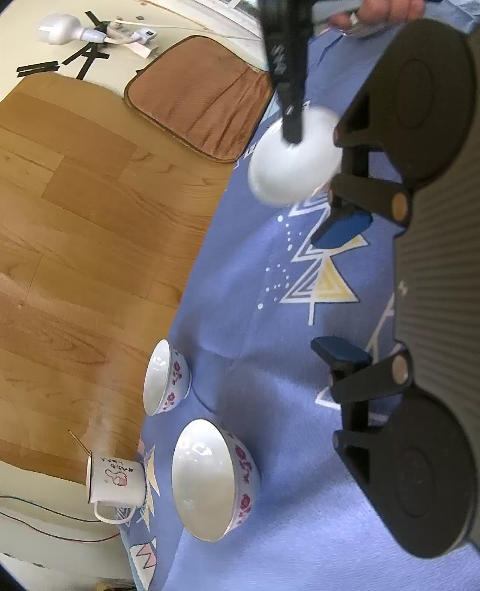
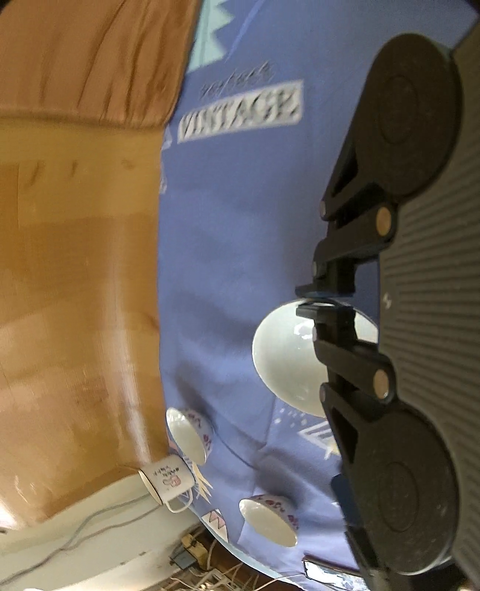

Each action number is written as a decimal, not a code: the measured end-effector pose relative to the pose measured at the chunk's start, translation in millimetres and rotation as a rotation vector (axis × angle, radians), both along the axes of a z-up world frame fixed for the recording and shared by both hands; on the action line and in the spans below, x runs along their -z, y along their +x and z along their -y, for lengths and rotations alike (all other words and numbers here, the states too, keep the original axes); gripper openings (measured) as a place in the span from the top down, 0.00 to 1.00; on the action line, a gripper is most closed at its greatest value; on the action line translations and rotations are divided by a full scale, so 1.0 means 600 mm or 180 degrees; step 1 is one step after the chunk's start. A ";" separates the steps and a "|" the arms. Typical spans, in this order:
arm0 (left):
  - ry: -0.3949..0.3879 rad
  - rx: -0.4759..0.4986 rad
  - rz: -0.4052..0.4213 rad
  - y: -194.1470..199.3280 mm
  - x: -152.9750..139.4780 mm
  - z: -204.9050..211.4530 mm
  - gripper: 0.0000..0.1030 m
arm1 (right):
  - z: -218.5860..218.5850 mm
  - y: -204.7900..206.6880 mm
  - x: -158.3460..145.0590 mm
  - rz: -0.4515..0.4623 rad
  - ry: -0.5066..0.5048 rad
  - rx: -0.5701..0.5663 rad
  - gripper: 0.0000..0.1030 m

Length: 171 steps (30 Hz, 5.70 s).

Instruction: Organize plates and bowls

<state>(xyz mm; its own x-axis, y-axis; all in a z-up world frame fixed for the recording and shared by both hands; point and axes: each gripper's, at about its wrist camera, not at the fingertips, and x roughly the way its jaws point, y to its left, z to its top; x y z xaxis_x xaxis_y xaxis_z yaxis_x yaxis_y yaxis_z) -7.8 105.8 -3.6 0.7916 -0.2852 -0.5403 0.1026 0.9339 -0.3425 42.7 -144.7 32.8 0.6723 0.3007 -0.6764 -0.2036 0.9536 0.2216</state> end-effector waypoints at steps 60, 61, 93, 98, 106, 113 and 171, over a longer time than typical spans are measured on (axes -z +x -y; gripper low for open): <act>0.0094 0.0077 -0.0003 0.002 -0.003 0.009 0.36 | 0.099 -0.056 0.048 -0.0472 0.0798 0.0450 0.87; 0.0096 0.0077 -0.0003 0.002 -0.003 0.009 0.36 | 0.100 -0.056 0.048 -0.0469 0.0803 0.0459 0.87; 0.0100 0.0427 -0.0096 0.018 -0.034 0.086 0.24 | 0.116 -0.090 0.041 -0.0298 0.0674 0.0400 0.89; 0.0118 0.0598 -0.0137 0.019 -0.040 0.127 0.24 | 0.123 -0.094 0.045 -0.0332 0.0738 0.0394 0.84; 0.0201 0.0665 -0.0222 0.019 -0.034 0.156 0.24 | 0.142 -0.106 0.039 -0.0227 0.0776 0.0426 0.82; 0.0224 0.0611 -0.0220 0.019 -0.036 0.159 0.23 | 0.146 -0.112 0.034 -0.0140 0.0728 0.0389 0.81; 0.0272 0.1585 -0.0526 0.077 -0.054 0.402 0.84 | 0.258 -0.164 0.009 0.0564 0.0375 0.0898 0.92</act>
<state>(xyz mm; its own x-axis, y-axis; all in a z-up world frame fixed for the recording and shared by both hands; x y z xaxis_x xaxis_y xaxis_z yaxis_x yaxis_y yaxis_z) 38.2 -135.1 29.0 0.4739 -0.5543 -0.6842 0.4919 0.8111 -0.3163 -55.5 -299.3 27.4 0.8438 0.1554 -0.5136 0.0191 0.9478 0.3182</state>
